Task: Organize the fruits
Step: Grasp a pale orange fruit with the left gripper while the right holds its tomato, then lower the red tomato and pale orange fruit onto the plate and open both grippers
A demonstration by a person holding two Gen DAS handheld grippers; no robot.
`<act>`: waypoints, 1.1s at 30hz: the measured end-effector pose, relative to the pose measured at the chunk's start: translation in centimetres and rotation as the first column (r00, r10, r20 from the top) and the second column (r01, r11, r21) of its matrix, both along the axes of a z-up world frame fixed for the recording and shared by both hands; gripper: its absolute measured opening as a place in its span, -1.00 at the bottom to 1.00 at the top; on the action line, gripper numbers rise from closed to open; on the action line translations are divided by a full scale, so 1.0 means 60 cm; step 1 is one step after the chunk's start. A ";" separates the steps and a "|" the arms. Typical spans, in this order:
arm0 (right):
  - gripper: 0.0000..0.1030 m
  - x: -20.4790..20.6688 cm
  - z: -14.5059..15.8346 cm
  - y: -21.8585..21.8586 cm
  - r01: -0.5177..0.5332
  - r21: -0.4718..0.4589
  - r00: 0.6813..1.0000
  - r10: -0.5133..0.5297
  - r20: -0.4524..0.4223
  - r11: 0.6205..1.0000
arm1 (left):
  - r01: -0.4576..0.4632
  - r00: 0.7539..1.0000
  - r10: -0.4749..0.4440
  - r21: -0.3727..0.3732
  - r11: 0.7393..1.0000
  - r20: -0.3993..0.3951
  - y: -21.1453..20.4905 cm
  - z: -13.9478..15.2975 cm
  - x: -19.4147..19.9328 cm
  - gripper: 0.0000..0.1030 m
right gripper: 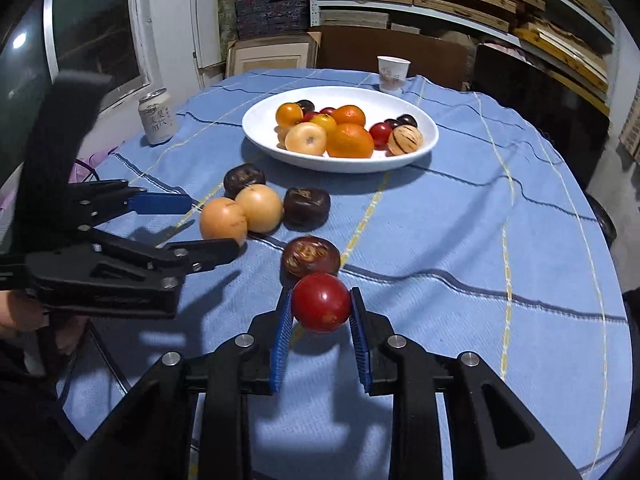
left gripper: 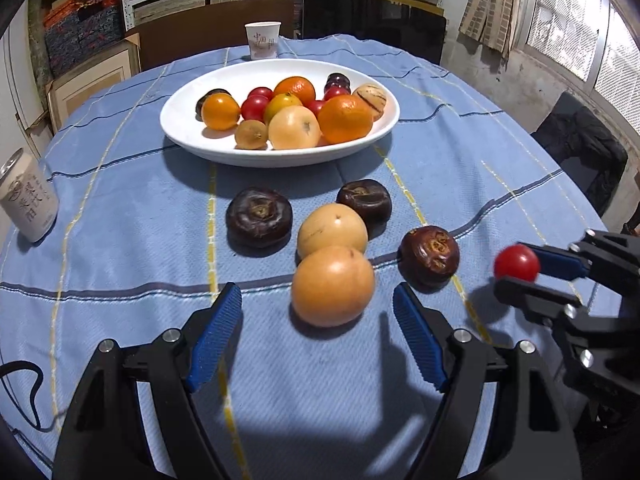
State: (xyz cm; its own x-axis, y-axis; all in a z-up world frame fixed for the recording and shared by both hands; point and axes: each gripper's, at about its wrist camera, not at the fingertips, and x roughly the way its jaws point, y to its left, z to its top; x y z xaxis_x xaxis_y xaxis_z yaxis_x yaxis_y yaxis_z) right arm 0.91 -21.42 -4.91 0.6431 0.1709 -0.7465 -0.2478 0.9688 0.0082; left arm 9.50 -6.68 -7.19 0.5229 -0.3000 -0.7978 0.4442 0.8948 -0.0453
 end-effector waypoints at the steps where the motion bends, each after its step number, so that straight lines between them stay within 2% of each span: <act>1: -0.46 -0.001 -0.001 -0.001 -0.001 0.002 1.000 0.001 0.001 1.000 | -0.005 1.000 0.005 0.006 1.000 0.000 -0.002 -0.003 0.002 0.47; 3: -0.45 -0.001 -0.002 -0.001 -0.005 0.008 1.000 0.005 0.002 1.000 | -0.014 1.000 0.014 0.021 1.000 0.017 -0.005 -0.003 0.003 0.42; 5: -0.45 -0.002 -0.001 0.001 -0.006 0.014 1.000 0.006 0.005 1.000 | 0.008 1.000 -0.009 0.025 1.000 0.022 -0.009 -0.003 0.000 -0.20; 13: -0.45 -0.004 0.002 -0.007 0.002 0.031 1.000 -0.003 0.018 1.000 | 0.007 0.999 -0.006 -0.007 1.000 0.038 0.003 0.010 -0.018 -0.20; 17: -0.45 0.000 0.002 -0.017 0.011 0.051 1.000 -0.012 0.021 0.999 | 0.005 0.998 -0.003 -0.032 0.999 0.069 0.024 0.032 -0.039 -0.20; 22: -0.45 0.015 0.018 -0.029 0.011 0.072 0.999 -0.014 0.038 0.997 | -0.016 0.996 0.022 -0.061 0.998 0.091 0.047 0.062 -0.033 -0.20; 29: -0.45 0.082 0.098 -0.034 -0.019 0.056 0.989 0.011 0.145 0.998 | -0.034 0.990 0.040 -0.044 0.998 0.139 0.048 0.113 0.041 -0.20; 33: -0.45 0.161 0.138 -0.034 -0.020 0.052 0.983 0.010 0.185 0.998 | -0.048 0.994 0.052 -0.049 0.998 0.099 0.038 0.115 0.116 -0.20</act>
